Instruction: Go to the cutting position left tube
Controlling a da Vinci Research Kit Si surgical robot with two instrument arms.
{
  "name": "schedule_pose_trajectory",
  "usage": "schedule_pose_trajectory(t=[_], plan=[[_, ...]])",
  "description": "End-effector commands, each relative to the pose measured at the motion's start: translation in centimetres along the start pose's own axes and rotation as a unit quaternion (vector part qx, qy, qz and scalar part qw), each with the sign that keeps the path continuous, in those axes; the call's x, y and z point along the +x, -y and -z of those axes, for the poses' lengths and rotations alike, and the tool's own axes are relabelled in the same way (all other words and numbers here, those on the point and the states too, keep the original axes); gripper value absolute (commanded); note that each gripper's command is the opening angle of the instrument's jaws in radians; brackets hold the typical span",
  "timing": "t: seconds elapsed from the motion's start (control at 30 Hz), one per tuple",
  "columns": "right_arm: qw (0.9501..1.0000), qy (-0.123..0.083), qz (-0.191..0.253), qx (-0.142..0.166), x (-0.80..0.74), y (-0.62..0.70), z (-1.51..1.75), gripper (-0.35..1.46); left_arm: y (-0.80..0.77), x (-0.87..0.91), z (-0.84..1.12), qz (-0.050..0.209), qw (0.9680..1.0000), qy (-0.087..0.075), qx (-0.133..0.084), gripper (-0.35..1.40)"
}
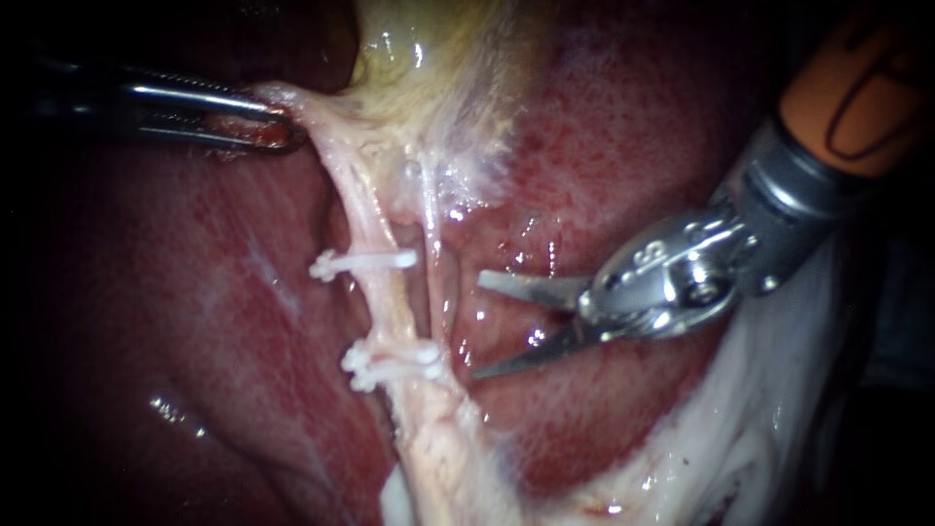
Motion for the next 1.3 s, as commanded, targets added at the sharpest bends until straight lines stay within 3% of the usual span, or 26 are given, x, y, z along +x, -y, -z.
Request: schedule_pose_trajectory(t=[0.03,0.13,0.27,0.63,0.93,1.3], plan=[[1.0000,0.001,-0.002,0.003,0.00,0.00,-0.04,1.35,0.00,0.00,0.00,0.000,1.0000,0.000,0.000,-0.35],[0.9999,-0.003,-0.008,0.012,0.01,0.00,-0.14,1.35,0.00,0.00,0.00,0.000,1.0000,0.000,0.000,-0.35],[0.9990,-0.025,-0.021,0.029,0.00,-0.04,-0.25,1.31,0.00,0.00,-0.01,-0.001,1.0000,0.000,0.001,-0.35],[0.9980,-0.025,-0.035,0.047,-0.17,-0.18,-0.52,1.30,0.00,-0.02,-0.02,-0.001,1.0000,0.000,0.001,-0.35],[0.9965,-0.028,-0.050,0.061,-0.38,-0.41,-0.68,1.30,0.00,-0.04,-0.03,-0.001,1.0000,0.000,0.000,-0.35],[0.9932,-0.051,-0.052,0.090,-0.38,-0.46,-0.75,1.30,0.01,-0.04,-0.04,-0.001,1.0000,0.000,0.000,-0.35]])
